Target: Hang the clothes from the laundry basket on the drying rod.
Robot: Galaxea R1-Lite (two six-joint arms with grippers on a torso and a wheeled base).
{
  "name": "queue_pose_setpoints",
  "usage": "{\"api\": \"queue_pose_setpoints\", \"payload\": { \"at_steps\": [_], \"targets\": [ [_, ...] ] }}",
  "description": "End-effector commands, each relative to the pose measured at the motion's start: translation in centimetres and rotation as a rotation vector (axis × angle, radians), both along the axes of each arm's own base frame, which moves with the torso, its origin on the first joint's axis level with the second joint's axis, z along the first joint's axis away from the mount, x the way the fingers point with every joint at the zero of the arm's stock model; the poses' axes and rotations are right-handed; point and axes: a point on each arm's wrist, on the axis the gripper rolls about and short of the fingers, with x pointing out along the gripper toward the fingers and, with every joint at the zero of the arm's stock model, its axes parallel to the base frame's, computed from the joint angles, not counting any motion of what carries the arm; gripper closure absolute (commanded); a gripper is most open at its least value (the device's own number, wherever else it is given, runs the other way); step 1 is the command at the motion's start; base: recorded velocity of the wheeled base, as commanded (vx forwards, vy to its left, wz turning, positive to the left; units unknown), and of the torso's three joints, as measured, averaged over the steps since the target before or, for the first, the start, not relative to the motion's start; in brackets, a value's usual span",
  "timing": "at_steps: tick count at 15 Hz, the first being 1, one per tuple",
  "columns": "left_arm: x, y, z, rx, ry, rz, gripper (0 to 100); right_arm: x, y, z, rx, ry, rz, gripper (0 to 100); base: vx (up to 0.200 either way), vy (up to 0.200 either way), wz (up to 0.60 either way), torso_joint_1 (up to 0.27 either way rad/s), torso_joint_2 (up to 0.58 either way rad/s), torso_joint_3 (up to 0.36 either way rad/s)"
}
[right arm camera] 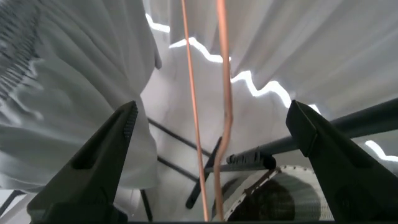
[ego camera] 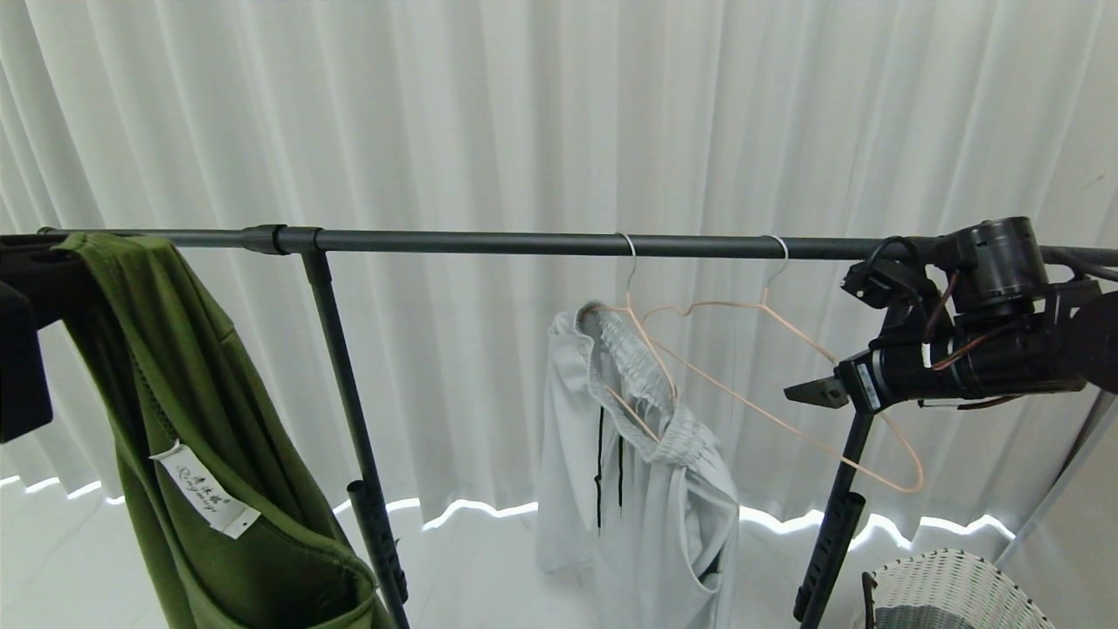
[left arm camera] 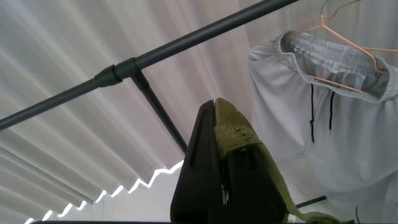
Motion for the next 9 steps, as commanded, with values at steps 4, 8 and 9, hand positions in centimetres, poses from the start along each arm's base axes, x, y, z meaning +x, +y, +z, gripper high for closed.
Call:
{"api": "queue_pose_setpoints", "payload": {
  "at_steps": [4,8,9],
  "targets": [
    [-0.12,0.03,0.05,-0.002,-0.003,-0.004,100,0.74,0.03,-1.23,-0.005,0.048,-0.002,0,0.0,0.0,0.0,0.0,0.0,0.0],
    [-0.16,0.05,0.03,-0.003,-0.003,-0.005,100,0.85,0.11,-1.26,0.01,0.051,0.015,100,0.0,0.0,0.0,0.0,0.0,0.0],
    [-0.15,0.06,0.03,-0.003,-0.003,-0.004,100,0.88,0.07,-1.25,0.012,0.051,0.012,100,0.0,0.0,0.0,0.0,0.0,0.0]
  ]
}}
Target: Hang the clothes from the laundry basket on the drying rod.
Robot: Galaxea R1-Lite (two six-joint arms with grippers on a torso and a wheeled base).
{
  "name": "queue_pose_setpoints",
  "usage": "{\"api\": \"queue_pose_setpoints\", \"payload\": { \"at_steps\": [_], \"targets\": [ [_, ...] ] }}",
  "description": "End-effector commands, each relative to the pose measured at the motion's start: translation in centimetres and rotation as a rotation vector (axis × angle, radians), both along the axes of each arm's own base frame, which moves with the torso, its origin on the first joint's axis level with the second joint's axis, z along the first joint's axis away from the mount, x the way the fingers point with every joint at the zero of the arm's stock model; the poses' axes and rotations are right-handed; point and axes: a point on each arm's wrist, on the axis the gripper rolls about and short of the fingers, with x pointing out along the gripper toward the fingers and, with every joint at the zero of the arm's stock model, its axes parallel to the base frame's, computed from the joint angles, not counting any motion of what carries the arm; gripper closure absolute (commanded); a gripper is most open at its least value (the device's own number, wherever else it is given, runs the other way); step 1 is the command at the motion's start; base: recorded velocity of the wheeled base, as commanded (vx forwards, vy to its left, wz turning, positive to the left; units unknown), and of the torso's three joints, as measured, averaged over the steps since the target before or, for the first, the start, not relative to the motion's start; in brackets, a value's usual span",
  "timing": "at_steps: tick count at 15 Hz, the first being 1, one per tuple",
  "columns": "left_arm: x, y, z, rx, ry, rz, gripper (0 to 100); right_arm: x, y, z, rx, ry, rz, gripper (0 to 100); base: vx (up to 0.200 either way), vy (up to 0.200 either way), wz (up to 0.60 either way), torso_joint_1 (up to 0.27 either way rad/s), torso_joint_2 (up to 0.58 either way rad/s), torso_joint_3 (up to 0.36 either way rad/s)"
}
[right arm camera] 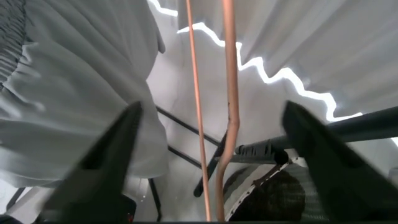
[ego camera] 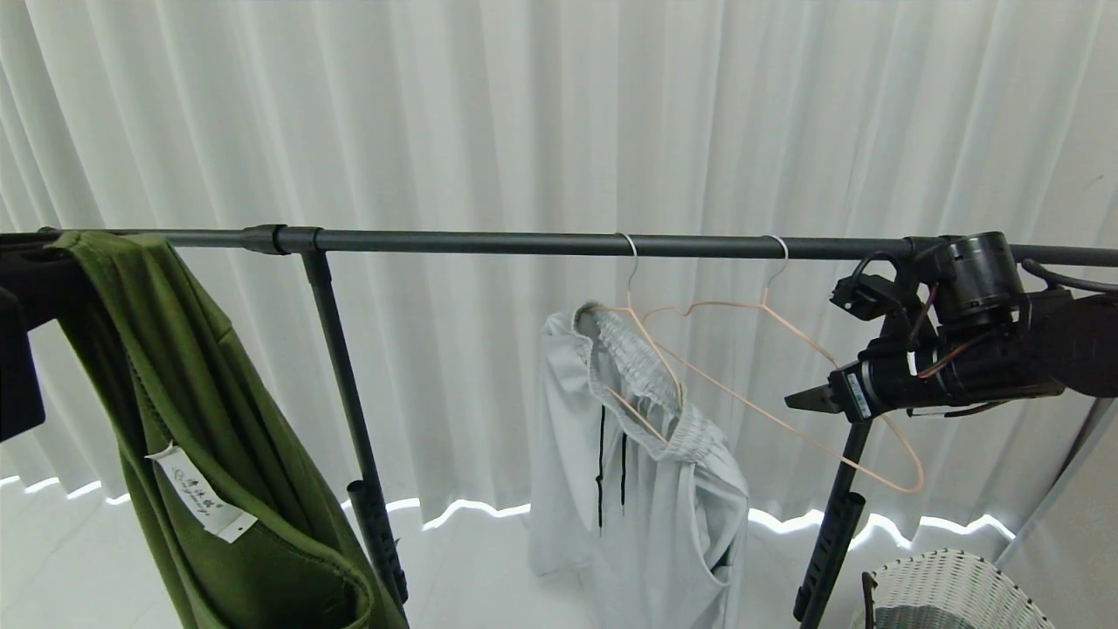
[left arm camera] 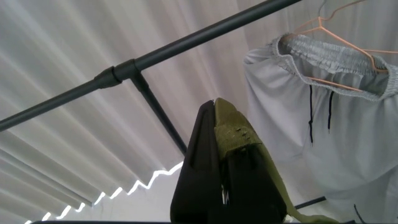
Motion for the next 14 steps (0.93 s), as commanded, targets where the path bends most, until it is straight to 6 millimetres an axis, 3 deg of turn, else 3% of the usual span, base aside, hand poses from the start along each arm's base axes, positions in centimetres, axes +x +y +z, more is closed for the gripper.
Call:
{"api": "queue_pose_setpoints", "payload": {
  "at_steps": [1,10,14],
  "targets": [
    [0.0,0.0,0.0,0.0,0.001,0.0,100,0.0,0.0,0.1,0.002,-0.003,0.0,100,0.0,0.0,0.0,0.0,0.0,0.0],
    [-0.2,0.2,-0.5,0.002,0.01,0.001,100,-0.5,-0.2,1.1,0.05,-0.019,-0.033,100,0.0,0.0,0.0,0.0,0.0,0.0],
    [-0.6,0.5,-1.4,0.011,0.024,0.001,100,-1.3,-0.5,3.3,0.168,-0.073,-0.11,100,0.0,0.0,0.0,0.0,0.0,0.0]
  ]
}}
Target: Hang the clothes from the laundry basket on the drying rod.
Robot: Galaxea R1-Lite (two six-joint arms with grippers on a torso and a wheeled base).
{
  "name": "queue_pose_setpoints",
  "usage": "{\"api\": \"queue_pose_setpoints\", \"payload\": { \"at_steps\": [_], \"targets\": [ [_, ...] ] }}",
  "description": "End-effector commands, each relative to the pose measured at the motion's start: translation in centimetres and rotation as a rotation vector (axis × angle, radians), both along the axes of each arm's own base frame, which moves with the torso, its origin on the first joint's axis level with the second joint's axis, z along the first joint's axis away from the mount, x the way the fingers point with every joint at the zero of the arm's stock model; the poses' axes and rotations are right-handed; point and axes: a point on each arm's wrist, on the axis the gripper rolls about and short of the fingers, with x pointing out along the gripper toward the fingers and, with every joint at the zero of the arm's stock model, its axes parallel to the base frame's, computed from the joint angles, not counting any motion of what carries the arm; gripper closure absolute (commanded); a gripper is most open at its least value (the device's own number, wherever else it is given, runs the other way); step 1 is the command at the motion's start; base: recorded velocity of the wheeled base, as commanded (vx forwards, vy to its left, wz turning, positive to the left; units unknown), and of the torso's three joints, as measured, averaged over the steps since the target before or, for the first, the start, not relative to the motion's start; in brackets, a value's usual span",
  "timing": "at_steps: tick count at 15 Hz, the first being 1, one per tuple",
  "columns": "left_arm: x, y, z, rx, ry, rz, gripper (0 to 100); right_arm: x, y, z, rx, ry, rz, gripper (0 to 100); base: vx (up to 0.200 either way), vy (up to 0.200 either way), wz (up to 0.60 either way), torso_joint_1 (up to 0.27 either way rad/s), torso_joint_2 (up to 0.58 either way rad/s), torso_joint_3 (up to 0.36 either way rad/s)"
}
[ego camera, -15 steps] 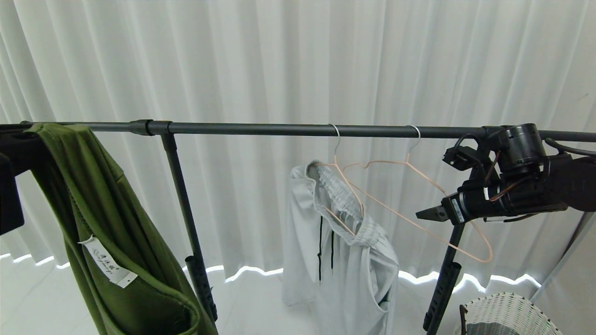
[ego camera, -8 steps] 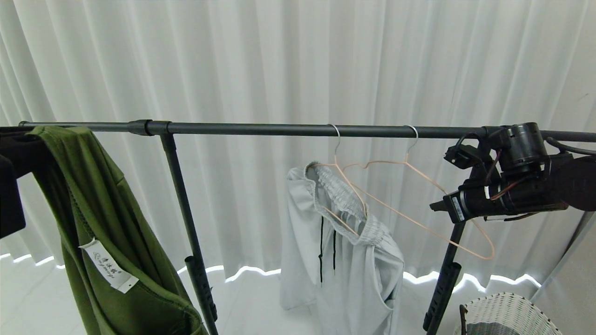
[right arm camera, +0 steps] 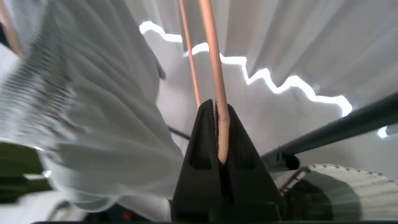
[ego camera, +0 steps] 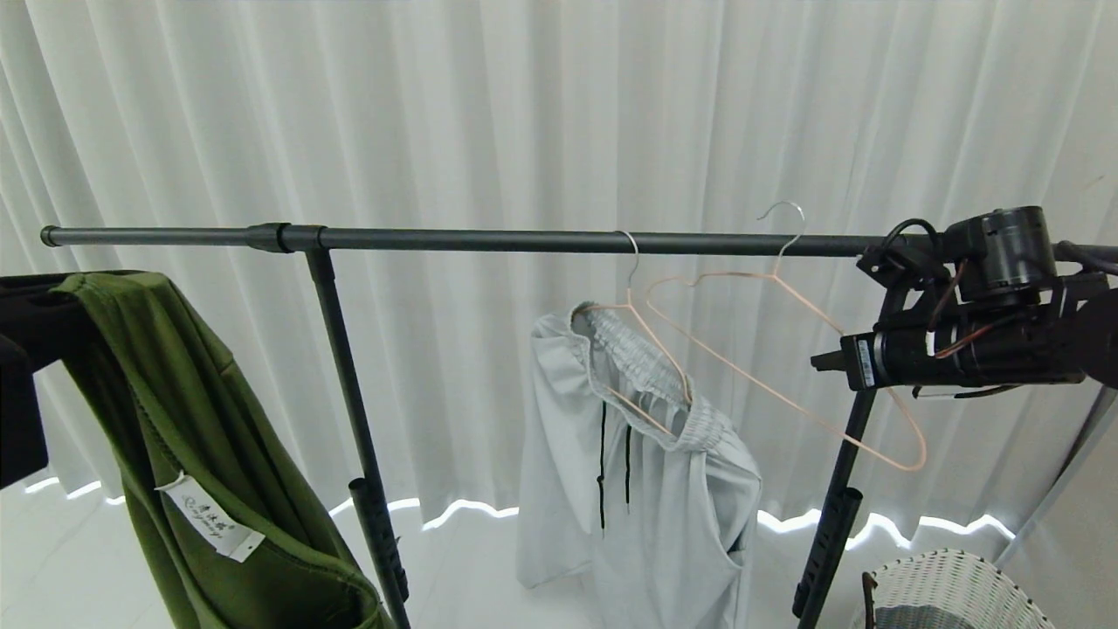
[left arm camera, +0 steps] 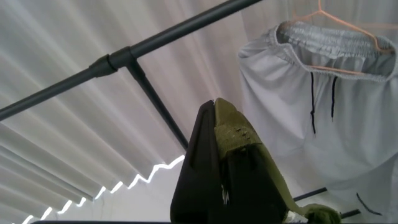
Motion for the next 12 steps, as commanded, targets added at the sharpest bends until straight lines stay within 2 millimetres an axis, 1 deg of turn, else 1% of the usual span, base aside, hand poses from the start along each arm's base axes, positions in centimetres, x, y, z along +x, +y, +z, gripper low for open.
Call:
{"api": "queue_pose_setpoints", "payload": {
  "at_steps": [1,4,7,8,9,10,12],
  "targets": [
    [-0.2,0.2,-0.1,-0.001,-0.002,0.002,100,-1.6,-0.4,1.7,0.027,-0.04,-0.011,100,0.0,0.0,0.0,0.0,0.0,0.0],
    [0.2,-0.1,-0.2,-0.007,-0.017,0.0,100,-4.2,-1.1,2.5,0.038,-0.059,-0.018,100,0.0,0.0,0.0,0.0,0.0,0.0],
    [0.3,-0.2,-0.9,0.005,-0.017,0.001,100,-7.3,-1.9,2.6,0.041,-0.067,-0.017,100,0.0,0.0,0.0,0.0,0.0,0.0],
    [0.3,-0.2,-1.0,0.01,-0.016,0.001,100,-7.8,-2.1,2.6,0.041,-0.07,-0.018,100,0.0,0.0,0.0,0.0,0.0,0.0],
    [0.3,-0.2,-1.1,0.013,-0.012,0.001,100,-8.8,-2.3,2.6,0.038,-0.081,-0.016,100,0.0,0.0,0.0,0.0,0.0,0.0],
    [0.3,-0.2,-1.1,0.014,-0.011,0.004,100,-9.1,-2.4,2.5,0.035,-0.082,-0.022,100,0.0,0.0,0.0,0.0,0.0,0.0],
    [0.4,-0.2,-1.2,0.016,-0.01,0.008,100,-9.6,-2.6,2.3,0.009,-0.087,-0.053,100,-0.2,0.0,0.0,0.0,0.01,0.0]
  ]
}}
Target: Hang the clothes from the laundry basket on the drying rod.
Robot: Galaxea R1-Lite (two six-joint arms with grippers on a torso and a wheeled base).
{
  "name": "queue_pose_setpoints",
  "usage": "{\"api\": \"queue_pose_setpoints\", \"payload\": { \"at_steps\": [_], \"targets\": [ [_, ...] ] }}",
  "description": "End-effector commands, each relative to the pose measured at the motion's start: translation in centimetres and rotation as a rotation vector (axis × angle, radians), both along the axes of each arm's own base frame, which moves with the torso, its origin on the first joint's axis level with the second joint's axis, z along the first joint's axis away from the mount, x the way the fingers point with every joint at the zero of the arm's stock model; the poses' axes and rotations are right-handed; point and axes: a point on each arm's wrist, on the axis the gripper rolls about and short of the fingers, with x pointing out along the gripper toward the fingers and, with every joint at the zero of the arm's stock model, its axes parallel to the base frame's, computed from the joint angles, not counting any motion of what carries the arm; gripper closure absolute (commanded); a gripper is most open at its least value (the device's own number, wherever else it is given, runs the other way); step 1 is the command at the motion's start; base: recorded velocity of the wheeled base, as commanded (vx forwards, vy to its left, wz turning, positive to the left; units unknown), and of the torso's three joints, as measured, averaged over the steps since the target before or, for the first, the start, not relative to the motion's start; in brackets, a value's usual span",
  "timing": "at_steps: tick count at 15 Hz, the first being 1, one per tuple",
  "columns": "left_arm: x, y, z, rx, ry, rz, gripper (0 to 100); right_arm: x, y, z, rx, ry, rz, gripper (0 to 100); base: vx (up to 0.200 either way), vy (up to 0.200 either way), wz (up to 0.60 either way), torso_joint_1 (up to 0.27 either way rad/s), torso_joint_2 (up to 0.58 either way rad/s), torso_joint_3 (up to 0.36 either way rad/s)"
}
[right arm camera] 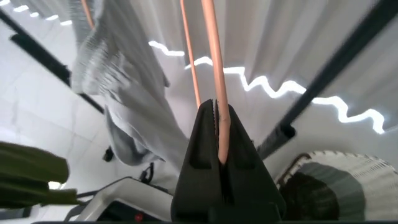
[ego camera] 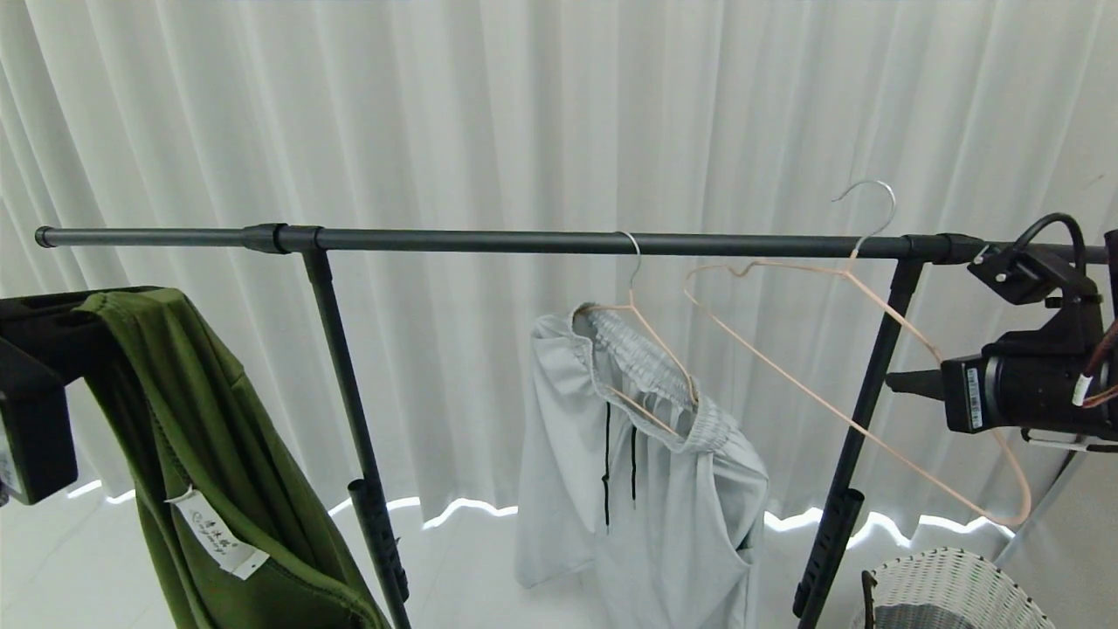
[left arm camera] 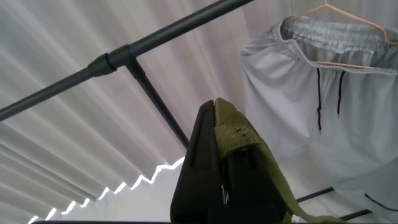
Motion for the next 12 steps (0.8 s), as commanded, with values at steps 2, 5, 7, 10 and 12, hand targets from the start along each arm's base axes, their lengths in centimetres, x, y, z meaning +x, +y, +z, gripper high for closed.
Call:
{"api": "queue_pose_setpoints", "payload": {
  "at_steps": [2,5,7,10,12],
  "targets": [
    [0.1,0.0,-0.1,0.002,0.003,0.002,100,-1.5,-0.3,0.2,-0.017,-0.028,-0.002,100,-0.2,0.0,0.0,0.01,0.01,0.007],
    [0.1,-0.1,-0.1,0.004,0.005,0.002,100,-2.5,-0.6,0.0,-0.031,-0.035,-0.01,100,-0.2,0.0,0.0,-0.007,0.0,0.009],
    [0.2,-0.1,-0.1,0.005,0.007,0.002,100,-3.5,-0.7,-0.1,-0.044,-0.046,-0.003,100,-0.2,0.0,0.0,0.002,0.0,0.005],
    [0.2,-0.2,-0.7,0.017,0.022,0.001,100,-4.3,-0.4,0.1,-0.038,-0.064,0.026,100,-0.2,0.0,0.0,0.002,0.01,0.004],
    [0.3,-0.1,-1.1,0.024,0.034,0.004,100,-4.5,0.2,0.4,-0.03,-0.087,0.061,100,-0.1,0.0,0.0,-0.001,0.0,-0.001]
  ]
}}
